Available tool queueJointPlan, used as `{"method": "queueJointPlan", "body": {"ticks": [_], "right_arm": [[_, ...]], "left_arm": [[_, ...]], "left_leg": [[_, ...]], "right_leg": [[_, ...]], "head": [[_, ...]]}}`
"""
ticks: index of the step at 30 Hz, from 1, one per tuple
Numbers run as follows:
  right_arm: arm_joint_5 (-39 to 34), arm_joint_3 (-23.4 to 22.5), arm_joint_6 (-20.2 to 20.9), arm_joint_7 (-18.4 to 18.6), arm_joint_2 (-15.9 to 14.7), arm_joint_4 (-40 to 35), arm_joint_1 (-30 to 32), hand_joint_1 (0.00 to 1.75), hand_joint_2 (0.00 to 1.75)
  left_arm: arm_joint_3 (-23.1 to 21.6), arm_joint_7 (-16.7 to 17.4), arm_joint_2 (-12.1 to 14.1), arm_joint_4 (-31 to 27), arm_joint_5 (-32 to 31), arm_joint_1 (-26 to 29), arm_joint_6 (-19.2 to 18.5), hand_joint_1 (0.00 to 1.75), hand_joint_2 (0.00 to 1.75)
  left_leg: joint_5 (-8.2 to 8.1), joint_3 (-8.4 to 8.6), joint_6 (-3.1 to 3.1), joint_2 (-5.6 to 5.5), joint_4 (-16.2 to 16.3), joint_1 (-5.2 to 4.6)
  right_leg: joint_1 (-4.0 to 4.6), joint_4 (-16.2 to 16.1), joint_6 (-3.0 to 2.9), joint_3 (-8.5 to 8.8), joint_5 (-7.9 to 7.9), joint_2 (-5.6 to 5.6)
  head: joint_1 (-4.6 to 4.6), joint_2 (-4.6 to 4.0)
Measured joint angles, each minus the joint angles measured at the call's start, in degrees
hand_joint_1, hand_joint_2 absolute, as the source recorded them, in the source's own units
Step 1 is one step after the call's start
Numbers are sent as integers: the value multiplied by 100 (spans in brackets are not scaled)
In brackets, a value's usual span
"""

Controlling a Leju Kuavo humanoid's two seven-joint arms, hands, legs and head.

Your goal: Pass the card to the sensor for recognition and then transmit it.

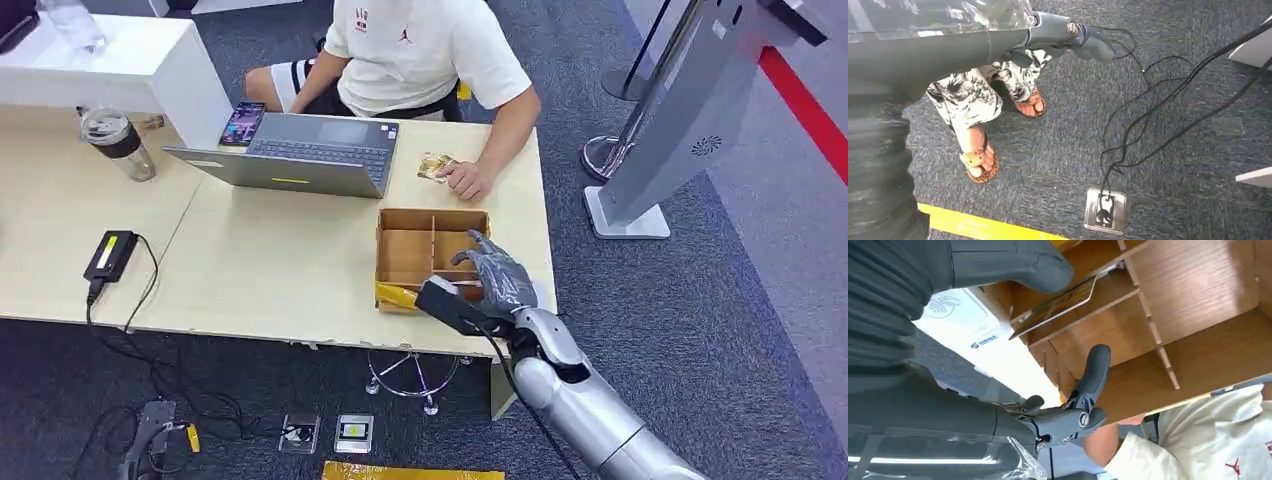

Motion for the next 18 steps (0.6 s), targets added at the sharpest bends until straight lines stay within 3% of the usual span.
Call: {"method": "queueJointPlan", "body": {"ticks": [13, 18], "right_arm": [[20, -98, 35, 13, -44, 77, -12, 82, 175], [33, -105, 48, 28, -53, 94, -13, 77, 175]], "left_arm": [[-92, 4, -39, 0, -11, -35, 7, 0, 175], [-109, 18, -55, 0, -33, -49, 9, 0, 175]], "left_leg": [[0, -1, 0, 0, 0, 0], [0, -1, 0, 0, 0, 0]], "right_leg": [[0, 0, 0, 0, 0, 0], [0, 0, 0, 0, 0, 0]], "head": [[-2, 0], [-2, 0]]}}
